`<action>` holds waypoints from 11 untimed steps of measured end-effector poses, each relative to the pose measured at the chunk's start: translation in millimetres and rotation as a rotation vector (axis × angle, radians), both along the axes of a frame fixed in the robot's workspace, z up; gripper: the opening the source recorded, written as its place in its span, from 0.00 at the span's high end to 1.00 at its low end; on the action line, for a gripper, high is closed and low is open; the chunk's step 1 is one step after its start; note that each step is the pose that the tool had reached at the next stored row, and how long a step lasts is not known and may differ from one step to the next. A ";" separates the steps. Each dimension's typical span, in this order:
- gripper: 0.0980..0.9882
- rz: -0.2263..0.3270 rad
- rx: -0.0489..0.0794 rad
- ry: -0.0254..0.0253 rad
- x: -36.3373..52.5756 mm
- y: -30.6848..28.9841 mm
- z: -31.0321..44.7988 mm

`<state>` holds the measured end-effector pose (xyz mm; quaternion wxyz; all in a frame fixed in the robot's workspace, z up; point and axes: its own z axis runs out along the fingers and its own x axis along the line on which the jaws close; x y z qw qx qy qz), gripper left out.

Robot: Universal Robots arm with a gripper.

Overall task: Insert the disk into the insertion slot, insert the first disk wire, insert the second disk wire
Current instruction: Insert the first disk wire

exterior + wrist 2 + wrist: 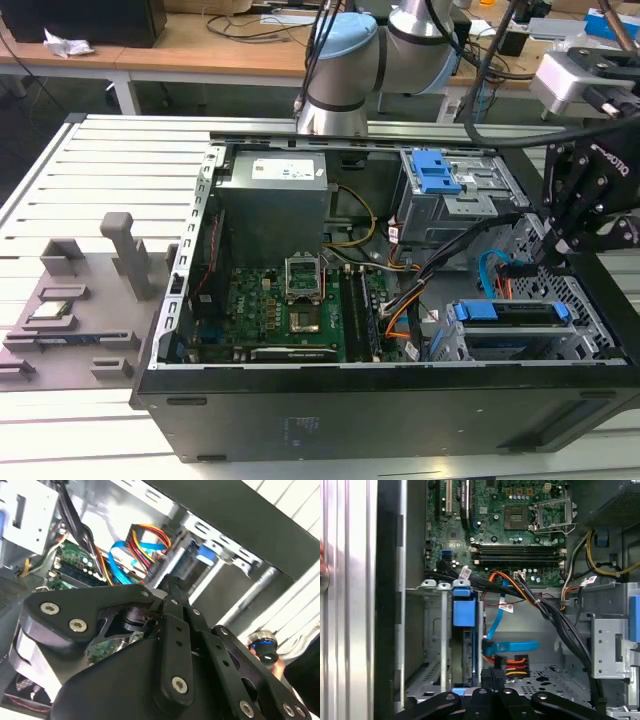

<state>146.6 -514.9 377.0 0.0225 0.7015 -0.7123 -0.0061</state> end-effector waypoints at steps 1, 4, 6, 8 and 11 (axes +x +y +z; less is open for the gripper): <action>0.99 0.000 -0.001 0.0001 0.0 2.0 -1.7; 0.99 0.000 -0.002 0.0000 0.1 6.6 -8.0; 0.99 0.000 -0.002 0.0000 0.1 6.6 -8.0; 0.92 0.000 -0.002 0.0000 0.1 6.7 -8.0; 0.77 0.000 -0.003 0.0000 0.1 6.7 -8.3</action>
